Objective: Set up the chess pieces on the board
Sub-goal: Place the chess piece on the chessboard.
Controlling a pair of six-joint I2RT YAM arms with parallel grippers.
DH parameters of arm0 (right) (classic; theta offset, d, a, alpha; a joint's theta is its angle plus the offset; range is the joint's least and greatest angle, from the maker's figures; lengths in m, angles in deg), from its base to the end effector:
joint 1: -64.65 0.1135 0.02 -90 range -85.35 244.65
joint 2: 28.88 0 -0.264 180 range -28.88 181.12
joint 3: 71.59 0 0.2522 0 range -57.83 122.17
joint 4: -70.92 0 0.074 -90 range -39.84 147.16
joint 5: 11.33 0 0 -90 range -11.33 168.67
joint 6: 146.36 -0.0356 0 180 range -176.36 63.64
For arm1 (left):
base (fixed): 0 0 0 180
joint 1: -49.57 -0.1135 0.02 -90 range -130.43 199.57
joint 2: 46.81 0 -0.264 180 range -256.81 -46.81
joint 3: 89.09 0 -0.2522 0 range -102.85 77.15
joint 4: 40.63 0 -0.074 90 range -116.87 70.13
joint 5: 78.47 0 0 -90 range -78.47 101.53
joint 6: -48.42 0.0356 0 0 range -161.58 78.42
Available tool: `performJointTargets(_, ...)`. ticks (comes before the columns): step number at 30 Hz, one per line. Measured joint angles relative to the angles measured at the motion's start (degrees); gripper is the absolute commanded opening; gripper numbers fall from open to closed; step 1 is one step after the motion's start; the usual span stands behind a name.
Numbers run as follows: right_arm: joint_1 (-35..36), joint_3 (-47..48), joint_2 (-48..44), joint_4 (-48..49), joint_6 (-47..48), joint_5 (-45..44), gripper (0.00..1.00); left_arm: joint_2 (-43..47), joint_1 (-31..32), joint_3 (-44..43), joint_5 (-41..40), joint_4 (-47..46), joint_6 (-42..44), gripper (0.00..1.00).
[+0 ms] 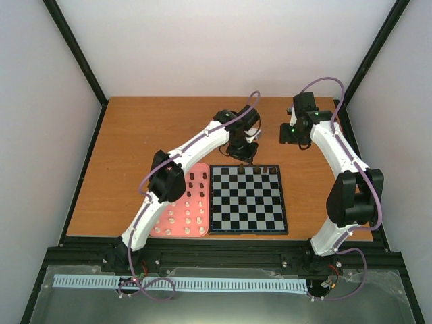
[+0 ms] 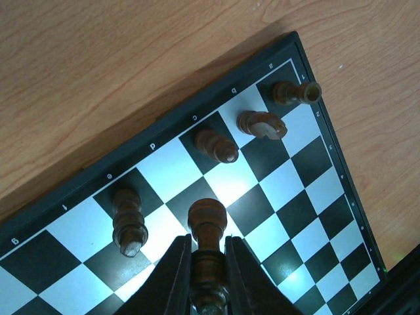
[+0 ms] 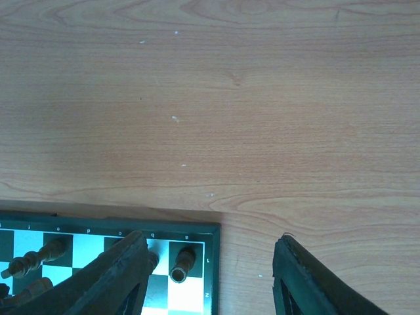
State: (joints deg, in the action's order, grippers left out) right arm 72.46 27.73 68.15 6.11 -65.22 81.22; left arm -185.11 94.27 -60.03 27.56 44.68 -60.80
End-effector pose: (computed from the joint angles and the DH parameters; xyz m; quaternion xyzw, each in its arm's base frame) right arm 0.3514 0.0498 0.2884 0.0036 0.9712 0.0558 0.2318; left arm 0.3452 -0.3555 0.2410 0.2364 0.9502 -0.1959 0.0536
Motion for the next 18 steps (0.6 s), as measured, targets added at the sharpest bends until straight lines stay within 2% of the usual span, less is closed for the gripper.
performJointTargets(18, 0.0, 0.0, 1.4, -0.2, 0.0, -0.2, 0.51, -4.3, 1.7, -2.0, -6.1, -0.9, 2.0, 0.01)
